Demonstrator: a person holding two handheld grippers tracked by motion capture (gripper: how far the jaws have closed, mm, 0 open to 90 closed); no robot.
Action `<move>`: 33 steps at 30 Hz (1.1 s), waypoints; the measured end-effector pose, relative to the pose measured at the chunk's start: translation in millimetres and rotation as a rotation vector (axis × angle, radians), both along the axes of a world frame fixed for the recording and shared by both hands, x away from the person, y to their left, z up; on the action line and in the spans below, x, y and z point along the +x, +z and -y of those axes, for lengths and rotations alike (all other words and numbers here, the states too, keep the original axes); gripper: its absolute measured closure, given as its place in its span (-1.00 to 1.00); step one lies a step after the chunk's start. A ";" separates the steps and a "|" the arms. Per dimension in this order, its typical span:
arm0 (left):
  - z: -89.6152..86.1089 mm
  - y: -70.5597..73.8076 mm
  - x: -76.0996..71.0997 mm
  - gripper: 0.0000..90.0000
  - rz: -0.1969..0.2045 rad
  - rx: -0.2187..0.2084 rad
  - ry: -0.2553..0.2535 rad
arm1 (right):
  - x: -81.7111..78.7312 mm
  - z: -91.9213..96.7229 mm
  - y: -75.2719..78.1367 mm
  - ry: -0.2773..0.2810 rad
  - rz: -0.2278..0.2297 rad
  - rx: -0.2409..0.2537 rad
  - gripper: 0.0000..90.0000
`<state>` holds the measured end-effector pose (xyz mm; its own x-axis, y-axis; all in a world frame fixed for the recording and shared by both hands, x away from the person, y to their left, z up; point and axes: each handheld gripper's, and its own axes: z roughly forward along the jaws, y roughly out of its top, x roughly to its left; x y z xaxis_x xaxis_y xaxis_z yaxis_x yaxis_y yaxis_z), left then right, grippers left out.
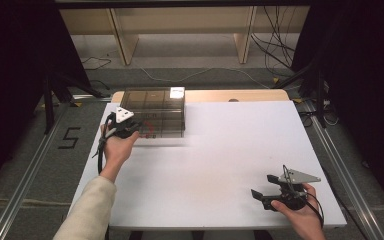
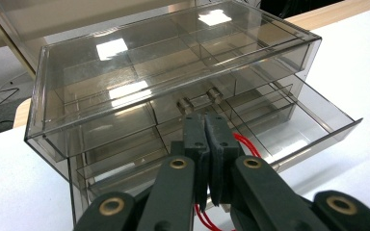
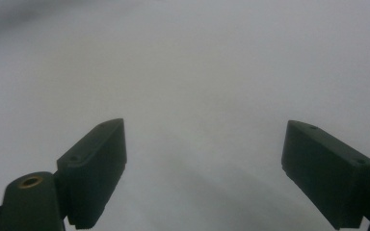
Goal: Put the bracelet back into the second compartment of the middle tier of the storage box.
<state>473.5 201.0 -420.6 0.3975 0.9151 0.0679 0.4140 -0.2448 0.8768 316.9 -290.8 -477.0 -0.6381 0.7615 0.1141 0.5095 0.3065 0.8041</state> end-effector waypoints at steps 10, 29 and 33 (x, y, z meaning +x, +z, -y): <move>2.3 -1.1 5.7 0.96 -0.007 0.010 0.002 | 0.2 0.2 0.0 0.002 0.005 0.002 -0.63; 7.2 0.8 14.1 0.96 -0.005 0.022 0.001 | 0.3 0.4 0.0 0.001 0.005 0.003 -0.63; 7.1 -0.2 16.6 0.96 -0.005 0.024 0.005 | 0.2 0.4 0.1 0.002 0.005 0.002 -0.63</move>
